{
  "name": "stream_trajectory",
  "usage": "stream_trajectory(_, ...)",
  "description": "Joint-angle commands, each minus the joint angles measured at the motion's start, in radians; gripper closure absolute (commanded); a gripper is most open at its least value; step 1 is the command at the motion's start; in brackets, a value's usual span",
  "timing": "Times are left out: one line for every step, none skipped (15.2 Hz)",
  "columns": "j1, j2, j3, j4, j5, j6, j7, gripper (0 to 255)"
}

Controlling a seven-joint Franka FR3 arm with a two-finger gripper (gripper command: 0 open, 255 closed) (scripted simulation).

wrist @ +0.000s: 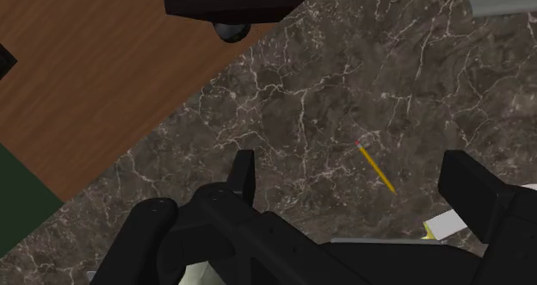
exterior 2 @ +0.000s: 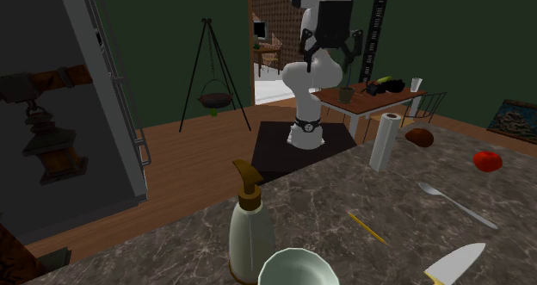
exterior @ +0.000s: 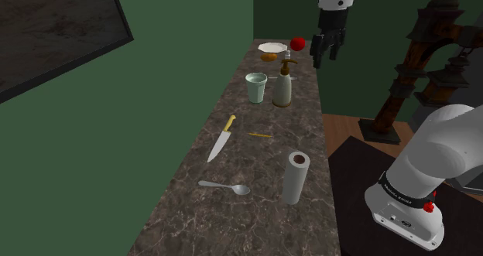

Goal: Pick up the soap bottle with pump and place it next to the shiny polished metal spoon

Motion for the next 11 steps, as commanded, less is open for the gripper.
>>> stream_trajectory(-0.009,0.057,-0.018,0.02,-0.012,0.04,-0.021,0)
stream_trajectory(-0.013,0.09,-0.025,0.035,-0.017,0.059,-0.03,0)
stream_trajectory(-0.017,0.124,-0.032,0.052,-0.021,0.077,-0.038,0)
stream_trajectory(-0.021,0.157,-0.039,0.07,-0.024,0.094,-0.047,0)
stream_trajectory(-0.024,0.192,-0.046,0.089,-0.027,0.11,-0.055,0)
stream_trajectory(-0.028,0.226,-0.053,0.11,-0.03,0.125,-0.064,0)
stream_trajectory(-0.031,0.261,-0.06,0.131,-0.032,0.139,-0.072,0)
stream_trajectory(-0.034,0.296,-0.066,0.154,-0.033,0.152,-0.08,0)
stream_trajectory(-0.038,0.331,-0.073,0.179,-0.034,0.164,-0.089,0)
stream_trajectory(-0.041,0.367,-0.079,0.204,-0.034,0.176,-0.097,0)
stream_trajectory(-0.045,0.403,-0.085,0.231,-0.033,0.186,-0.105,0)
